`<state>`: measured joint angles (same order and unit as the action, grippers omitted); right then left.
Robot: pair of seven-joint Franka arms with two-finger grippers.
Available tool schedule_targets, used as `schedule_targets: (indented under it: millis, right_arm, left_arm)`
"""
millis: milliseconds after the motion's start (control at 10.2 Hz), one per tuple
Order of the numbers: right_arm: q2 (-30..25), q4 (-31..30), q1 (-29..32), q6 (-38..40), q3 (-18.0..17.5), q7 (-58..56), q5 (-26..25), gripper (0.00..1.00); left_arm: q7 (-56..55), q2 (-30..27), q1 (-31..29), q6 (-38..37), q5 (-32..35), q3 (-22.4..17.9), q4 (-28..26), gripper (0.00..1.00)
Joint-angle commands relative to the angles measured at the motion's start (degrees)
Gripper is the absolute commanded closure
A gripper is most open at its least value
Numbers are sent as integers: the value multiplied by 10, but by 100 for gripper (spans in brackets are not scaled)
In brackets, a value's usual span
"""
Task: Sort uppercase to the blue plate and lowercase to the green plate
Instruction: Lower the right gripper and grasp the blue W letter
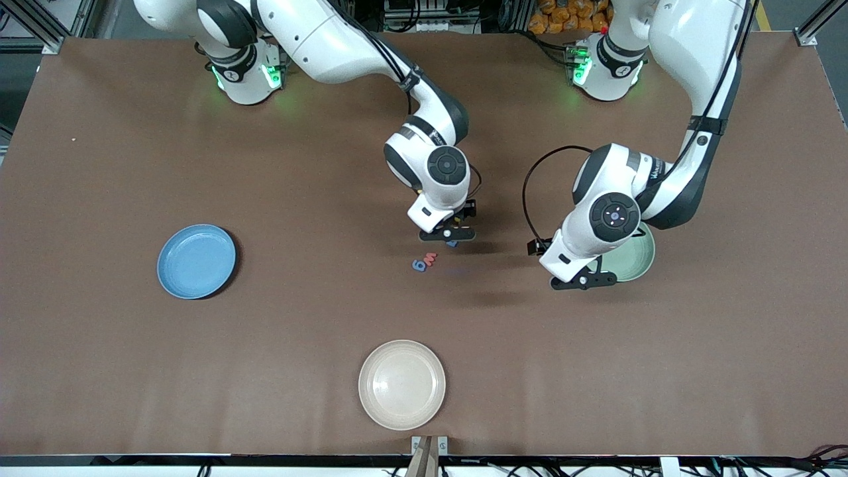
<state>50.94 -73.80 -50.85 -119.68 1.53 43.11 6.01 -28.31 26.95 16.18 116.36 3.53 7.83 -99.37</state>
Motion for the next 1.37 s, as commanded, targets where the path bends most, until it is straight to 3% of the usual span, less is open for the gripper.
schedule_targets:
  millis: [0, 585, 1073, 1171, 1268]
  right_arm:
    - [-16, -34, -3, -3, 1, -34, -17, 7]
    - [-51, -100, -20, -17, 1, -75, -20, 7]
    - [-70, -192, -21, -165, -1, -79, -17, 12]
    - [-70, -194, -21, -166, -1, -79, -17, 15]
    - [-71, -193, -21, -165, -2, -80, -17, 29]
  left_arm:
    - [-18, 3, 3, 1, 19, 2, 5, 0]
    - [-19, 3, 4, 0, 19, 2, 4, 0]
    - [-30, 3, 6, -1, 19, 3, 4, 0]
    - [-30, 3, 6, -1, 19, 2, 4, 0]
    - [-30, 3, 6, -1, 19, 3, 4, 0]
